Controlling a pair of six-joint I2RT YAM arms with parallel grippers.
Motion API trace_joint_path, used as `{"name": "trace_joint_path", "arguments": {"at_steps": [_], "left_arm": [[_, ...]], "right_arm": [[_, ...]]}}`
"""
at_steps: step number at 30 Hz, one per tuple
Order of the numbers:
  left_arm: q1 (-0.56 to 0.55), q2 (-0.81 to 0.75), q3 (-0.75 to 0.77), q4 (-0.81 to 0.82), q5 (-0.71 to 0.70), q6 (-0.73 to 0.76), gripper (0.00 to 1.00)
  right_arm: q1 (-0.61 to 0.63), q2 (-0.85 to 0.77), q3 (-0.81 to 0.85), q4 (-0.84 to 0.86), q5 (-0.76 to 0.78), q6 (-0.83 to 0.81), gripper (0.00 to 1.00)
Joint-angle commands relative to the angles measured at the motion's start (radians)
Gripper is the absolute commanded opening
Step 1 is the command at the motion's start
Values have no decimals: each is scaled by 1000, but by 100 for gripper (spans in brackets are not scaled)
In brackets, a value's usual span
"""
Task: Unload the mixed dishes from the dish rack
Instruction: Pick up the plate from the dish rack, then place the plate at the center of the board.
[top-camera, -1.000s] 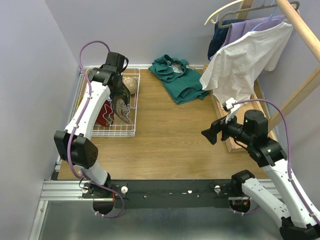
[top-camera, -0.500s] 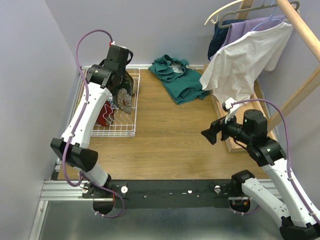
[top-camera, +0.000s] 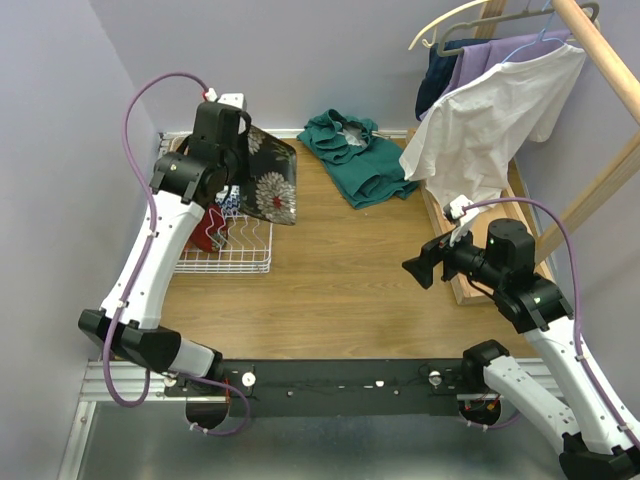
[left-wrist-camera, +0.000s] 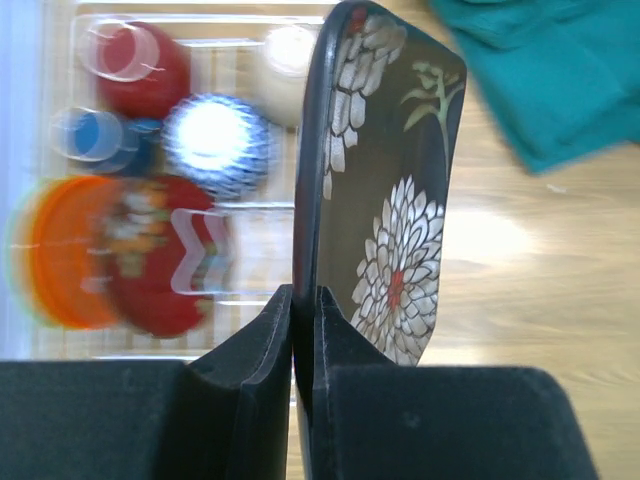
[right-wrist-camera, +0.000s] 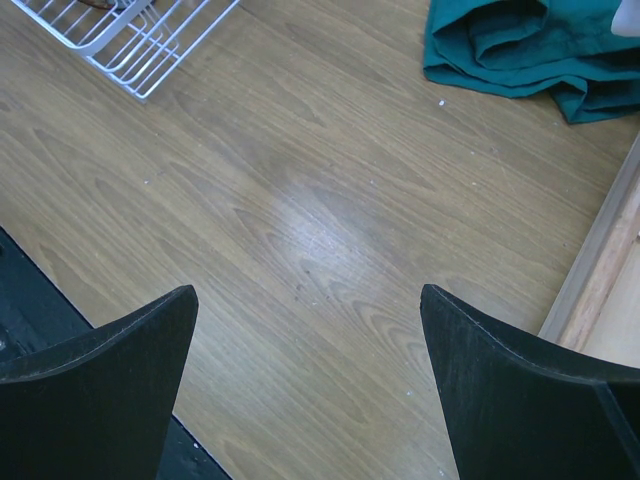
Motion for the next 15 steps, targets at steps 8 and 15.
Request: {"name": "trace_joint_path", "arguments": {"at_steps": [8, 15], "left_arm": [[-124, -76, -372, 663, 390, -382, 0], [-239, 18, -529, 915, 350, -523, 0]], "right_arm": [[8, -26, -8, 59, -53, 31, 100], [8, -55, -8, 64, -37, 31, 100]]}}
